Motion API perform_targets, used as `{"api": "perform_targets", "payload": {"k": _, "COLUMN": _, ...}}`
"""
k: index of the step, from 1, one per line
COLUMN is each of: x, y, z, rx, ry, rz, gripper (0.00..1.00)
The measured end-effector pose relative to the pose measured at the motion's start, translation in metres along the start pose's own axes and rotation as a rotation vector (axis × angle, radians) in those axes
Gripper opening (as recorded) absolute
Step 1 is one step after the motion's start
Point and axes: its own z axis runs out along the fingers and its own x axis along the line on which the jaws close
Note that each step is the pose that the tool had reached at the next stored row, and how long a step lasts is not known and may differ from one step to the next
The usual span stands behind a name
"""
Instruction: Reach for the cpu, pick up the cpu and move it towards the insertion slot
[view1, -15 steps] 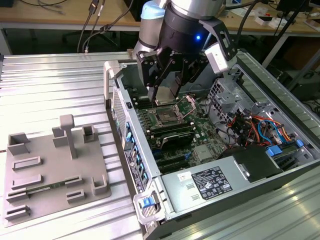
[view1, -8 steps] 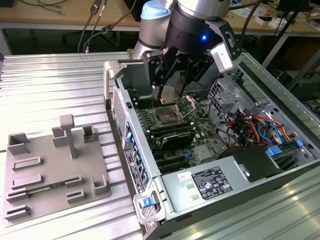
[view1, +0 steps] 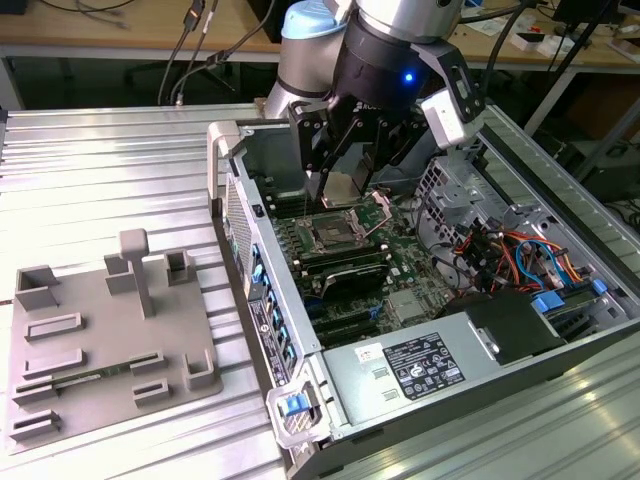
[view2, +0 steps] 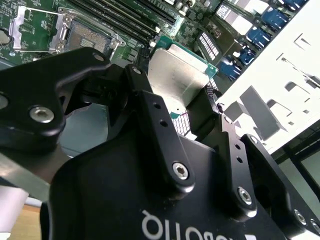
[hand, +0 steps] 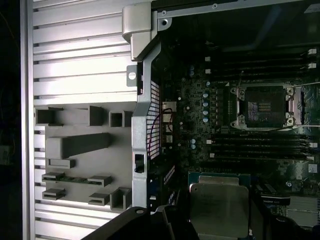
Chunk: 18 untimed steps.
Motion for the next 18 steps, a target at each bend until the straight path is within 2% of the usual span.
{"api": "perform_targets", "payload": {"k": 11, "x": -0.0001, "y": 0.0, "z": 0.0, "rx": -0.0003, "ry": 0.0, "rz": 0.006, "gripper": 0.55}}
{"api": "perform_targets", "payload": {"k": 18, "x": -0.0007, "y": 0.0, "z": 0.0005, "rx": -0.0028, "ry": 0.0003, "rz": 0.06, "gripper": 0.55}}
